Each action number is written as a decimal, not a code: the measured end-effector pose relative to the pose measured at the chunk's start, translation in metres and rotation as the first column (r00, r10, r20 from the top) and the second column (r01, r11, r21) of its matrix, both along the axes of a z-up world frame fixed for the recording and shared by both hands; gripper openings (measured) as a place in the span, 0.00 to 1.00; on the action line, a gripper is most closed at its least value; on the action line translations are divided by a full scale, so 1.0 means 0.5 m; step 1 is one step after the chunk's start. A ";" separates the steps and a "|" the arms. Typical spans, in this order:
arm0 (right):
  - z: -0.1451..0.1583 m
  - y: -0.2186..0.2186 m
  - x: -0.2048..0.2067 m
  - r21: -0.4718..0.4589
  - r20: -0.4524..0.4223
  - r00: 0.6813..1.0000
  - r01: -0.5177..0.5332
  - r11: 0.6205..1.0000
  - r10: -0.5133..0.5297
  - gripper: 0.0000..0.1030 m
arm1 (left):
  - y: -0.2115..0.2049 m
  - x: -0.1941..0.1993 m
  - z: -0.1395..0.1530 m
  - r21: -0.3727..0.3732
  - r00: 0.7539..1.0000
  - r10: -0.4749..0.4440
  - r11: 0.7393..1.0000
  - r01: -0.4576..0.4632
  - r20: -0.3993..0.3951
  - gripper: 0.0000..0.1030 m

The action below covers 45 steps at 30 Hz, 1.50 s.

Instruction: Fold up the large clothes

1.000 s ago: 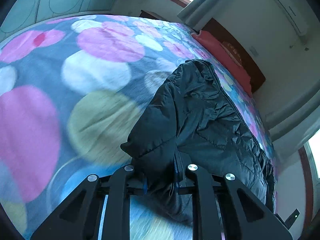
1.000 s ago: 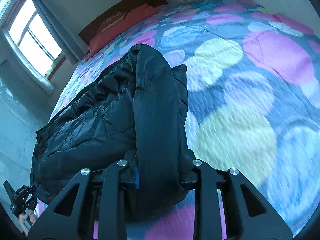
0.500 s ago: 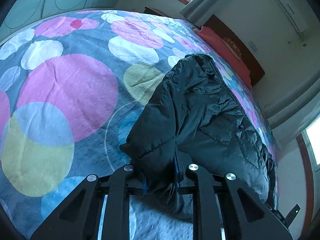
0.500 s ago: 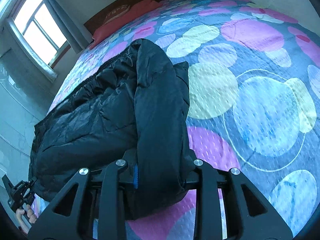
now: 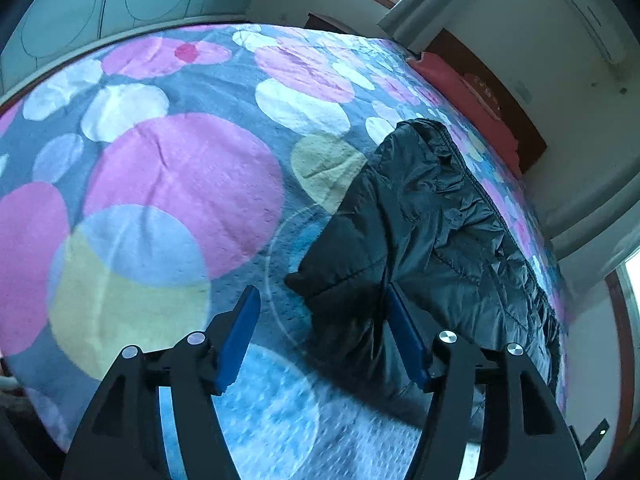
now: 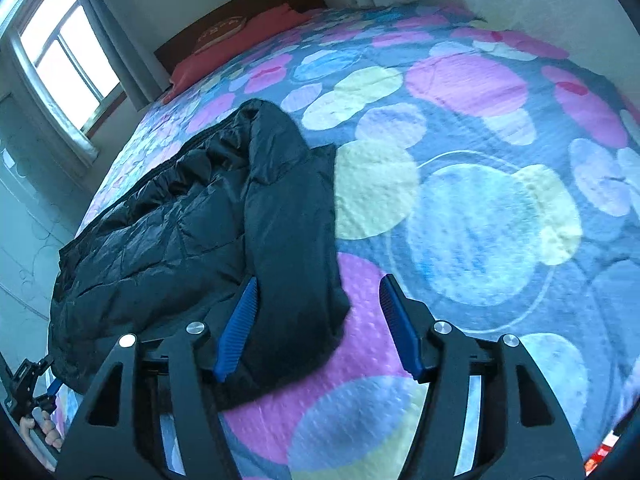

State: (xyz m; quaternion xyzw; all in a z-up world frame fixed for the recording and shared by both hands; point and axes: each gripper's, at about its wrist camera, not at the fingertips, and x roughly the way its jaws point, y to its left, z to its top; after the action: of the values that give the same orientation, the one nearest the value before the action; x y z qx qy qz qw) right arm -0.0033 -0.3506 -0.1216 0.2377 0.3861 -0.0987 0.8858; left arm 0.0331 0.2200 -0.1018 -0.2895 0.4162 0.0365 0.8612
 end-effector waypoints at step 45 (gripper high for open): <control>-0.054 0.446 0.297 -0.454 -0.125 0.954 -0.298 0.840 0.272 0.60 | -0.032 0.109 0.032 0.070 0.994 -0.097 0.993 0.093 0.053 0.71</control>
State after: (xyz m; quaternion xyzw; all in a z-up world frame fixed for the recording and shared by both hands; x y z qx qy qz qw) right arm 0.1452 -0.1274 -0.1486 -0.0456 0.4064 -0.0627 0.9104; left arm 0.0875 0.2041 -0.0857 -0.2410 0.4037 0.0014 0.8826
